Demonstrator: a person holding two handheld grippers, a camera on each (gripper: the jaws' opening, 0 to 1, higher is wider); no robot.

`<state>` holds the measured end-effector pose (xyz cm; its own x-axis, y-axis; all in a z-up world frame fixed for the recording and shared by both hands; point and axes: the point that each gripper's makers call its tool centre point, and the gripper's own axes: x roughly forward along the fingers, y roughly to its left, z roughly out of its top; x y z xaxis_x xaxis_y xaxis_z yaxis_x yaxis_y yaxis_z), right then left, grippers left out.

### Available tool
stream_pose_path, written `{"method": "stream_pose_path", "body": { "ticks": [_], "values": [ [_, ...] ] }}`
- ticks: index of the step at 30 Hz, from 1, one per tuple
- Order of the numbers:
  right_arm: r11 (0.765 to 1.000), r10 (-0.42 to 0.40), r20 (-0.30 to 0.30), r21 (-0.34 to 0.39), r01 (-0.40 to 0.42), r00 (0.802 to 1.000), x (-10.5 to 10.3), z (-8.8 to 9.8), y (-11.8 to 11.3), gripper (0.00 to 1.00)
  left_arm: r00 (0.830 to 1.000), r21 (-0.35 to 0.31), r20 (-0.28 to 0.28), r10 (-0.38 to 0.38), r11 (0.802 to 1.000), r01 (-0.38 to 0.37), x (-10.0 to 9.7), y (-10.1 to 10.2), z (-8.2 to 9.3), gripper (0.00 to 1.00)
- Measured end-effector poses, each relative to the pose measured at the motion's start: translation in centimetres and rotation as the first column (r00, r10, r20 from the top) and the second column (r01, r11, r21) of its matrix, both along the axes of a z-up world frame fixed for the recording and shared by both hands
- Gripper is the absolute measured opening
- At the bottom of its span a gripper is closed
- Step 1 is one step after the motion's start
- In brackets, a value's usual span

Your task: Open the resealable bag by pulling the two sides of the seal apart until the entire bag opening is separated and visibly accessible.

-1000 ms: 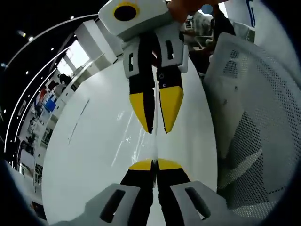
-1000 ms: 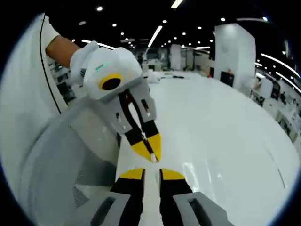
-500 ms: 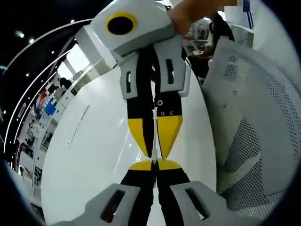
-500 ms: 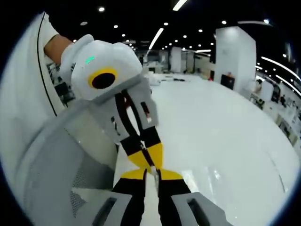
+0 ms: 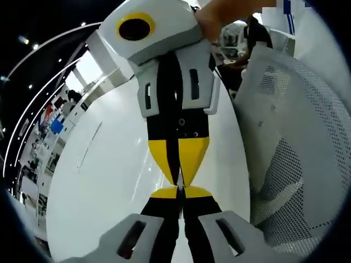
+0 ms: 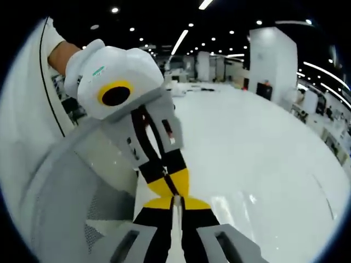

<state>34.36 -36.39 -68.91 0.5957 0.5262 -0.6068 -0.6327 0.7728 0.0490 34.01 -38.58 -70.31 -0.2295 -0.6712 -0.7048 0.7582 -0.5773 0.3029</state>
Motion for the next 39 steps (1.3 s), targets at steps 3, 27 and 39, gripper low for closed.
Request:
{"method": "stream_pose_path", "body": {
  "ticks": [3, 27, 39],
  "values": [
    [1.0, -0.022, -0.063, 0.017, 0.023, 0.998, -0.1, -0.5, 0.1, 0.0, 1.0, 0.021, -0.027, 0.015, 1.0, -0.014, -0.1, 0.1, -0.4, 0.0],
    [0.994, -0.023, -0.124, -0.109, 0.009, 0.992, -3.2, -2.7, -3.3, 0.0, 0.998, 0.072, -0.013, 0.057, 0.996, -0.056, 0.9, 0.8, -1.9, 0.0],
    [0.994, -0.065, -0.131, -0.094, 0.052, 0.989, -4.1, -2.7, -4.8, 0.0, 0.997, 0.084, -0.028, 0.071, 0.994, -0.069, 1.0, 0.7, -1.9, 0.0]
  ]
}}
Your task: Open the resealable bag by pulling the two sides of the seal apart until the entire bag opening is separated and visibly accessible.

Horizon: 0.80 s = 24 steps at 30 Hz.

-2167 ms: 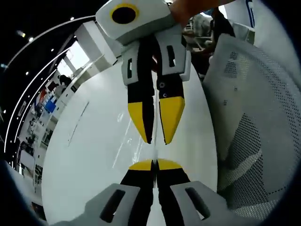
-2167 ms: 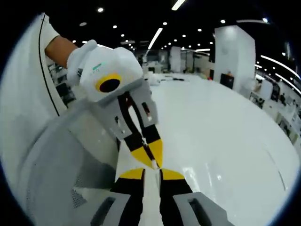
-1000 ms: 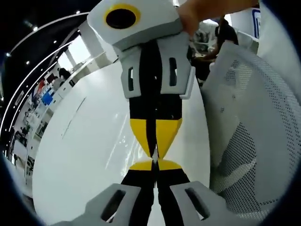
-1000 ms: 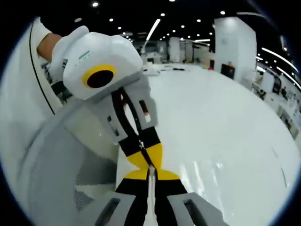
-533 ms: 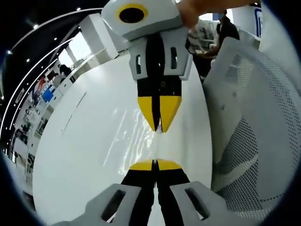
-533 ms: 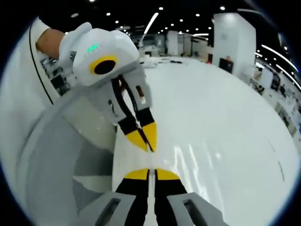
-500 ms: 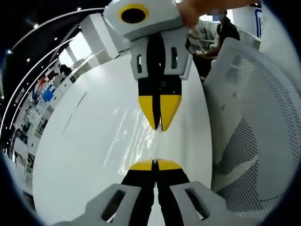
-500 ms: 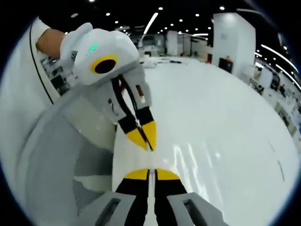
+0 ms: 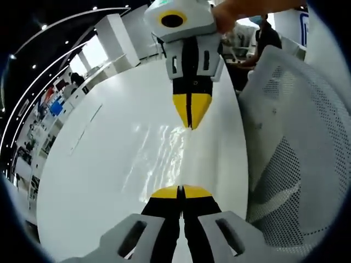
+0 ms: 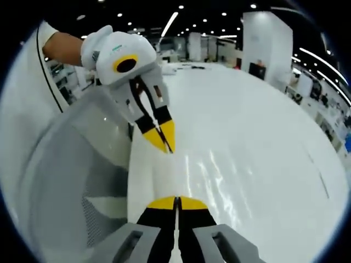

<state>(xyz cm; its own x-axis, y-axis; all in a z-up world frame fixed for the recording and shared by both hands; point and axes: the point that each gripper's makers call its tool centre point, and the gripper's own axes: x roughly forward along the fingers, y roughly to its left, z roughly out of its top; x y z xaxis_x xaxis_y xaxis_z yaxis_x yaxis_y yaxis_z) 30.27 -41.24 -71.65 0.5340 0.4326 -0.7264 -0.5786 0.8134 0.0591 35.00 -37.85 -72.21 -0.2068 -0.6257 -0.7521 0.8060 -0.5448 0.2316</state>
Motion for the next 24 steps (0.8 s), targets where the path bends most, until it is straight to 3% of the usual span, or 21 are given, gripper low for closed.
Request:
{"method": "stream_pose_path", "body": {
  "ticks": [7, 9, 14, 24],
  "values": [
    [1.0, 0.014, -0.001, -0.003, -0.014, 1.0, -0.4, -0.2, 0.1, 0.0, 1.0, 0.003, 0.004, -0.003, 1.0, 0.003, -0.1, 0.1, -0.1, 0.0],
    [0.998, 0.048, 0.03, -0.034, -0.047, 0.998, -0.2, -0.2, 0.1, 0.0, 1.0, 0.003, 0.009, -0.005, 1.0, 0.005, 0.0, 0.1, -0.1, 0.0],
    [1.0, 0.027, 0.05, 0.013, -0.028, 0.998, 0.5, 0.4, 0.9, 0.06, 1.0, -0.003, 0.006, -0.006, 1.0, 0.006, -0.1, 0.0, 0.1, 0.0],
    [1.0, 0.007, 0.06, 0.026, -0.009, 0.998, 1.0, 0.5, 1.0, 0.01, 1.0, -0.014, 0.0, -0.005, 1.0, 0.005, -0.4, -0.3, 0.6, 0.0]
  ]
}}
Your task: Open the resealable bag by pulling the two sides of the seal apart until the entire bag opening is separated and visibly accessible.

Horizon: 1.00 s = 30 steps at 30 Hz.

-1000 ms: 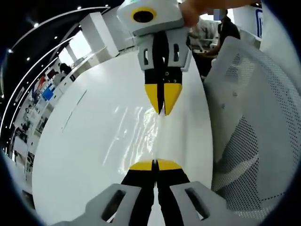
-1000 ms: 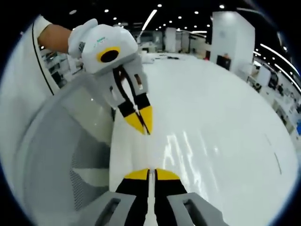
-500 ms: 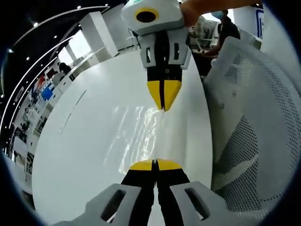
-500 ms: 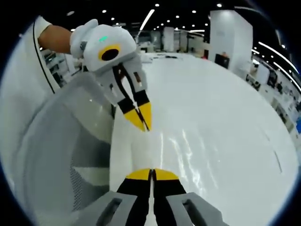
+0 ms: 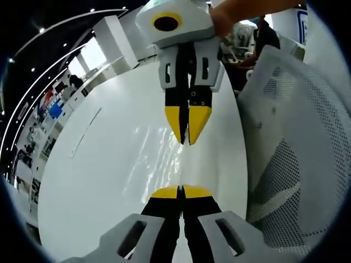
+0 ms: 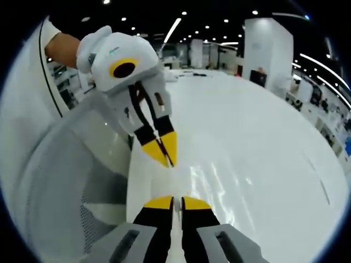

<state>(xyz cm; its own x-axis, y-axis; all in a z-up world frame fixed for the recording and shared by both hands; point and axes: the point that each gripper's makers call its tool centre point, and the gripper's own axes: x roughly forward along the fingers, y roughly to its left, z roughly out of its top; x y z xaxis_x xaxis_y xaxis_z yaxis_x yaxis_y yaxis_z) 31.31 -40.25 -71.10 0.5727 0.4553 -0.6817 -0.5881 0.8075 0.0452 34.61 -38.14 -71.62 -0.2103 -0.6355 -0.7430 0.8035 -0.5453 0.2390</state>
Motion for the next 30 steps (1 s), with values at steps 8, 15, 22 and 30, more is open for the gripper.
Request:
{"method": "stream_pose_path", "body": {
  "ticks": [8, 15, 22, 30],
  "values": [
    [1.0, 0.009, -0.01, -0.003, -0.009, 1.0, -0.3, -0.2, 0.2, 0.0, 1.0, -0.001, 0.004, -0.008, 1.0, 0.008, -0.2, 0.0, -0.1, 0.0],
    [1.0, 0.018, -0.016, -0.011, -0.018, 1.0, -0.7, -0.3, -0.1, 0.0, 1.0, -0.002, 0.0, -0.01, 1.0, 0.01, -0.4, 0.1, -0.2, 0.0],
    [0.999, 0.015, -0.025, -0.031, -0.016, 1.0, -1.5, -0.7, -1.0, 0.0, 1.0, -0.005, 0.003, -0.012, 1.0, 0.012, -0.5, -0.1, -0.2, 0.0],
    [0.999, -0.024, -0.043, -0.041, 0.022, 0.999, -3.1, -1.2, -2.7, 0.0, 1.0, -0.005, 0.01, -0.018, 1.0, 0.018, -0.4, -0.1, -0.3, 0.0]
  ]
}}
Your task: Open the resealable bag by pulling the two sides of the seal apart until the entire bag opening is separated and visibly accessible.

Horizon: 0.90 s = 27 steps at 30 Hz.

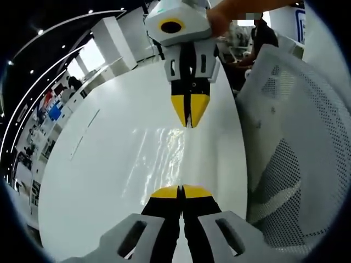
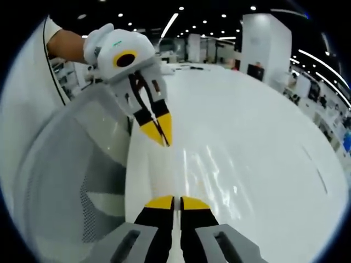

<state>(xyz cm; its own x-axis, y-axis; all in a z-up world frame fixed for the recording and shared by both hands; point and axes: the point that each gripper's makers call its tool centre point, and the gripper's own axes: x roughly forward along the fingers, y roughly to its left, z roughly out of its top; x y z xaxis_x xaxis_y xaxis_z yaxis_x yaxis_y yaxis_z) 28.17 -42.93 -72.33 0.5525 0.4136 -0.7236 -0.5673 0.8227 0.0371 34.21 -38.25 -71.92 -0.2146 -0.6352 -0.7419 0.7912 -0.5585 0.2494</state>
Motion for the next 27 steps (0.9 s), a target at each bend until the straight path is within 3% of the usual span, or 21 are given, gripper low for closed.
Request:
{"method": "stream_pose_path", "body": {
  "ticks": [12, 27],
  "values": [
    [0.999, -0.033, -0.012, -0.019, 0.033, 0.999, -1.8, -0.4, -1.5, 0.0, 1.0, -0.001, 0.003, -0.015, 1.0, 0.015, 0.1, 0.1, -0.1, 0.0],
    [0.997, -0.035, -0.026, -0.069, 0.033, 0.999, -1.3, -0.9, -0.9, 0.0, 0.999, 0.009, 0.038, -0.032, 0.999, 0.031, 0.6, 0.3, -0.2, 0.0]
  ]
}}
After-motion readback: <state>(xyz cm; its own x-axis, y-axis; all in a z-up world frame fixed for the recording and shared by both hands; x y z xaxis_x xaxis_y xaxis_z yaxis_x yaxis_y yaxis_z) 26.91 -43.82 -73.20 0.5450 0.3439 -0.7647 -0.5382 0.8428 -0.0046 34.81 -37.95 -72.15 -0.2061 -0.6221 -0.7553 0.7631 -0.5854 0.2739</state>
